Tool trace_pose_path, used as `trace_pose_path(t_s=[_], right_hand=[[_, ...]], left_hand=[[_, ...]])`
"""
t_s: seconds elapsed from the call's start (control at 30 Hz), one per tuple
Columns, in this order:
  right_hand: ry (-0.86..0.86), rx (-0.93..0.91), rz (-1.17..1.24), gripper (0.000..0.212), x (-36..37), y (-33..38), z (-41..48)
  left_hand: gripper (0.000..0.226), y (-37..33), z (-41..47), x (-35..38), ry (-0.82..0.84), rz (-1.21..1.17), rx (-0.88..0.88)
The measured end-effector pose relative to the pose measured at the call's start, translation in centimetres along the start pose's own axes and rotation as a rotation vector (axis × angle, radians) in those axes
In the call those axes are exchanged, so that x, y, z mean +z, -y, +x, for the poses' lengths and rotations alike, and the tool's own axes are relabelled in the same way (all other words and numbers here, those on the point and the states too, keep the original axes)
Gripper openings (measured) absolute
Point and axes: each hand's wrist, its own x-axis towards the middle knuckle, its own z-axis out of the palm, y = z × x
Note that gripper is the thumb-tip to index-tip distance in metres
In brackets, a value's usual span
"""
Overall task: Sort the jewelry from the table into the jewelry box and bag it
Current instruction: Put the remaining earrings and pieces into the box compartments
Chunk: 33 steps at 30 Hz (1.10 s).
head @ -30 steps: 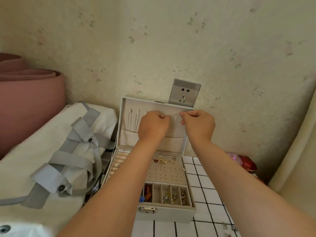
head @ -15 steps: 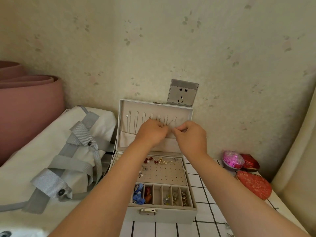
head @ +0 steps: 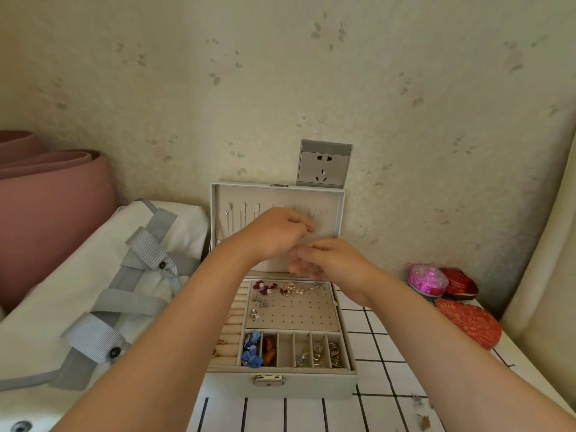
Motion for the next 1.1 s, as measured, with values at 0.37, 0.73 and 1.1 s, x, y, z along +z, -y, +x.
trace_pose_path(t_s=[0.37, 0.73, 1.1], right_hand=[[-0.047, 0.005, -0.232, 0.019, -3.0, 2.7, -0.7], [-0.168, -0.139, -0.379, 0.014, -4.1, 2.2, -0.1], [0.138, 0.02, -0.359, 0.016, -3.0, 0.2, 0.0]], left_hand=[[0.019, 1.2, -0.5, 1.7, 0.114, -0.089, -0.063], [0.016, 1.2, -0.5, 3.0, 0.239, -0.276, -0.203], [0.008, 0.8, -0.2, 1.7, -0.003, -0.257, -0.053]])
